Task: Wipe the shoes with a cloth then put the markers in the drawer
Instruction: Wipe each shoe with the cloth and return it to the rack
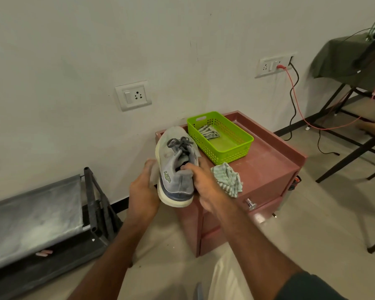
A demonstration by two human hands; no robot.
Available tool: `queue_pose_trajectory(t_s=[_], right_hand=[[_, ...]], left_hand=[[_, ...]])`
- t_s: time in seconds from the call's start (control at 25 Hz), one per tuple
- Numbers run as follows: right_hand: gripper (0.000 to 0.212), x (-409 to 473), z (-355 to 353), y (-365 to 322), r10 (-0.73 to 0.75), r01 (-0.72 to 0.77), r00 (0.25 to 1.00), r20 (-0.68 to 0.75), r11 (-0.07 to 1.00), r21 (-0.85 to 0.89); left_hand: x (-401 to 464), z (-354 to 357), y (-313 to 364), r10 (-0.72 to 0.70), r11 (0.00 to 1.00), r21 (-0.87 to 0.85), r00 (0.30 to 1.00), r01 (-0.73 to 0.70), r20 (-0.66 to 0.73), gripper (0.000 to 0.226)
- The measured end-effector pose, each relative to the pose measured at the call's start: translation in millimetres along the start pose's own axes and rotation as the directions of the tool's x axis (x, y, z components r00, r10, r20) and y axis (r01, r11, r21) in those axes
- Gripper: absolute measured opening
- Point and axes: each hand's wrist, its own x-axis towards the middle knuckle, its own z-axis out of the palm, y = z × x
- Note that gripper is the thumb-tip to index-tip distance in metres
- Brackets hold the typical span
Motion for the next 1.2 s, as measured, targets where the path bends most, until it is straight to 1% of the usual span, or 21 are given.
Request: queue_pose_trajectory(t_s=[0.04,0.08,0.12,0.16,0.2,0.28,0.4,0.44,0.48,0.52,0.56,0.6,0.64,0.68,0.72,0.8,0.88,0.96,1.04,1.12,1.2], right_hand=[[0.049,3,4,3,-0.084,0.074,0.993,-0.079,0.989,-0.127],[0.048,5,7,5,-0.154,0.121,0.982,-0.11,0.958,-0.26],[0.049,5,9,5,-0.188,0.137,0.976,-0.112,0.922,-0.362],[0.049,5,11,6,-0.193,0.133,0.976,-0.101,0.895,-0.427],[0.051,4,14,7,-0.172,0.116,0.982,-0.082,0.88,-0.46],[0.054,0,19,12,-0.118,0.086,0.992,-0.032,0.856,-0.51],[0.051,0,22,18,-0.093,0.11,0.994,0.059,0.828,-0.55],[0.048,0,20,15,-0.129,0.14,0.99,0.059,0.817,-0.559],[0.044,3,17,13,-0.219,0.197,0.975,0.036,0.775,-0.601],[0.038,6,11,9,-0.347,0.25,0.938,-0.006,0.688,-0.681],[0.028,12,4,8,-0.473,0.268,0.88,-0.045,0.572,-0.775],[0.026,18,-3,7,-0.53,0.238,0.847,-0.052,0.464,-0.853],[0.04,25,-11,5,-0.496,0.179,0.868,-0.039,0.385,-0.905],[0.053,31,-17,5,-0.404,0.126,0.914,-0.034,0.362,-0.924],[0.06,37,-21,6,-0.318,0.091,0.948,-0.025,0.345,-0.934],[0.056,47,-25,8,-0.265,0.104,0.964,0.024,0.293,-0.951],[0.041,54,-25,11,-0.311,0.143,0.949,0.048,0.288,-0.947],[0.027,56,-22,12,-0.38,0.167,0.925,0.019,0.36,-0.918],[0.023,56,-22,9,-0.445,0.174,0.895,-0.022,0.395,-0.902],[0.022,50,-20,2,-0.527,0.191,0.849,-0.029,0.358,-0.914],[0.02,38,-16,-7,-0.599,0.238,0.8,-0.029,0.362,-0.901]], left_hand=[[-4,-1,0,-0.176,0.978,-0.126,0.982,0.166,-0.076,0.042],[-8,-2,0,-0.34,0.917,-0.253,0.935,0.308,-0.095,0.028],[-12,-3,5,-0.45,0.851,-0.327,0.891,0.411,-0.053,0.015],[-15,-3,11,-0.489,0.817,-0.338,0.872,0.466,0.02,0.02],[-16,-3,15,-0.528,0.768,-0.363,0.842,0.528,0.108,0.032],[-12,-4,25,-0.591,0.637,-0.462,0.776,0.617,0.22,0.036],[0,-7,27,-0.638,0.553,-0.527,0.735,0.645,0.23,0.023],[3,-9,27,-0.656,0.535,-0.541,0.723,0.648,0.217,0.018],[5,-9,25,-0.665,0.532,-0.551,0.72,0.642,0.197,0.017],[8,-8,23,-0.678,0.53,-0.555,0.713,0.641,0.176,0.019],[11,-8,20,-0.684,0.531,-0.562,0.713,0.634,0.158,0.022],[14,-8,18,-0.686,0.525,-0.58,0.713,0.624,0.146,0.023],[17,-6,14,-0.69,0.511,-0.601,0.71,0.615,0.141,0.023],[21,-4,10,-0.694,0.498,-0.615,0.706,0.612,0.14,0.02],[23,-1,7,-0.693,0.5,-0.614,0.708,0.61,0.139,0.016],[27,6,0,-0.684,0.52,-0.603,0.718,0.605,0.13,0.014],[30,12,-5,-0.681,0.529,-0.604,0.723,0.596,0.118,0.014],[32,16,-10,-0.673,0.541,-0.607,0.732,0.582,0.102,0.018],[35,16,-18,-0.672,0.55,-0.61,0.736,0.571,0.084,0.023],[36,13,-25,-0.678,0.559,-0.61,0.733,0.562,0.054,0.025],[37,7,-28,-0.67,0.568,-0.626,0.742,0.534,0.024,0.024]])
